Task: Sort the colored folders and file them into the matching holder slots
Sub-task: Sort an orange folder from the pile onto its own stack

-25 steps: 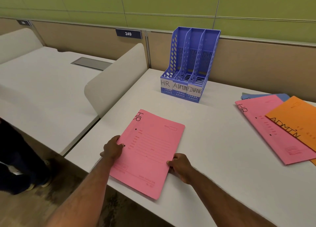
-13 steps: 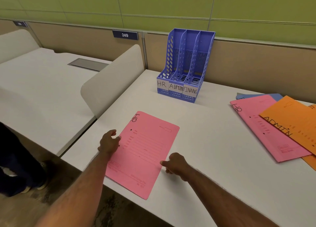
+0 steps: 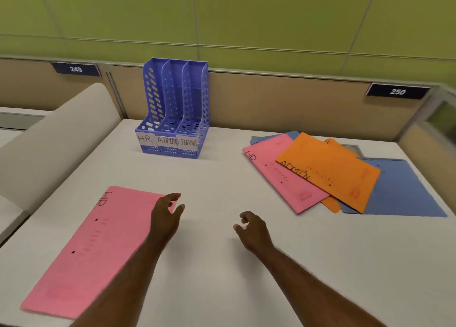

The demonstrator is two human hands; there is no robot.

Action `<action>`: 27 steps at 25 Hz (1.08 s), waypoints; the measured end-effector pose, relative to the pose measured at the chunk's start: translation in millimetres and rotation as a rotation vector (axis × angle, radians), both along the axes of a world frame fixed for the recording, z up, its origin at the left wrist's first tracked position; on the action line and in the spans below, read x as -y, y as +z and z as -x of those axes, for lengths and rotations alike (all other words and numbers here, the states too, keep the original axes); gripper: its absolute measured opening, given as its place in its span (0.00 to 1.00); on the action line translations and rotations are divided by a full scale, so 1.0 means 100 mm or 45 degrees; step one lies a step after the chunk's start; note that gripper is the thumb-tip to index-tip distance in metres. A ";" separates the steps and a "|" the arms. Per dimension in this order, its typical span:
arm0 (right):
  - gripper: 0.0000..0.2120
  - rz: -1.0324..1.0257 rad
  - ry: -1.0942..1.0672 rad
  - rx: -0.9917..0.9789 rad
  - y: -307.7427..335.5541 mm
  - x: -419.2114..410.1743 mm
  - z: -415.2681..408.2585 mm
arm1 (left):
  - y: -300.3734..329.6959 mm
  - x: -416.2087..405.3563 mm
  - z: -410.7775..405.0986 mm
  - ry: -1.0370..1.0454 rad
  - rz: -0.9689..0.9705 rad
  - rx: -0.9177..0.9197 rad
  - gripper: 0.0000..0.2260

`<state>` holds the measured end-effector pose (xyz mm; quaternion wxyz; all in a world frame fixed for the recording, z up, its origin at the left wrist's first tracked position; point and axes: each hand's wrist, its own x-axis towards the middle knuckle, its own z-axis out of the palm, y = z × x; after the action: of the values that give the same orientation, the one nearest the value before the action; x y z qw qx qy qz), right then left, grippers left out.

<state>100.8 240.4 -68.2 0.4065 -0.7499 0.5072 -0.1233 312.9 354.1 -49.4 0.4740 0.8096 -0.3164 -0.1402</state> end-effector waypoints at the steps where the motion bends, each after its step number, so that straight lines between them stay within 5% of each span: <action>1: 0.18 0.041 -0.042 0.008 0.01 0.14 0.17 | 0.01 0.15 0.15 -0.036 0.020 -0.026 0.15; 14: 0.20 0.280 -0.349 -0.002 0.10 2.12 2.15 | 0.07 2.17 1.92 -0.327 0.052 -0.326 0.15; 21: 0.21 0.326 -0.350 -0.049 0.01 2.94 2.60 | -0.06 2.95 2.49 -0.238 -0.016 -0.609 0.19; 27: 0.34 0.278 -0.424 -0.077 -0.02 3.76 2.85 | -0.17 3.38 2.74 -0.124 -0.122 -0.870 0.25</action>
<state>-184.1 -135.2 -70.5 0.2814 -0.6987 0.6198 -0.2204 39.1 15.8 -66.7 0.5068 0.7211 -0.1707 -0.4404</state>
